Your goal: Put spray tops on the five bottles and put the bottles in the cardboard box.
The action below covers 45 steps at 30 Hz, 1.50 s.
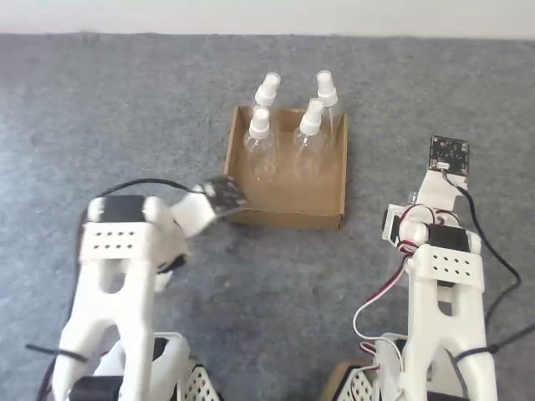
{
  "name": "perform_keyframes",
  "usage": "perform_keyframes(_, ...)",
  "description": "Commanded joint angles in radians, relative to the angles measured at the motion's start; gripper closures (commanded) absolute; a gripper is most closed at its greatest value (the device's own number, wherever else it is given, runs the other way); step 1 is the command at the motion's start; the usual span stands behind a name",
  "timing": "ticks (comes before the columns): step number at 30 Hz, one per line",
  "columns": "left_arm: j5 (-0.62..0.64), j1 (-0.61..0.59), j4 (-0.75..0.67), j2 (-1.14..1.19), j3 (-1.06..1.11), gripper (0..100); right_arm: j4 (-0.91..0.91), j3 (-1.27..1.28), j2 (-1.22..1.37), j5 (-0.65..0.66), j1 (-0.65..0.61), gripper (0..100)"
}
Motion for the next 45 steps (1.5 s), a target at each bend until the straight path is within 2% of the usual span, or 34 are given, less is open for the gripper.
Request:
perform_keyframes(1,-0.029,-0.124,-0.044,-0.037,-0.07,99,-0.024,-0.014,-0.042,0.0,0.012,94.6)
perform_keyframes(13,-0.028,-0.436,-0.244,-0.037,-0.064,98,-0.024,-0.012,-0.042,0.0,0.012,94.6)
perform_keyframes(20,-0.026,-0.635,-0.315,-0.032,-0.064,83,-0.027,-0.005,-0.042,0.0,0.012,94.6)
perform_keyframes(25,-0.021,-0.755,-0.385,-0.031,-0.062,83,-0.027,-0.005,-0.042,0.0,0.012,94.6)
perform_keyframes(36,0.163,-0.921,-0.456,-0.037,-0.068,82,-0.027,-0.005,-0.042,0.0,0.012,94.6)
perform_keyframes(41,0.169,-0.984,-0.466,-0.037,-0.104,82,-0.027,-0.005,-0.042,0.0,0.012,94.6)
perform_keyframes(45,0.164,-0.987,-0.468,-0.037,-0.127,82,-0.027,-0.005,-0.042,0.0,0.012,94.6)
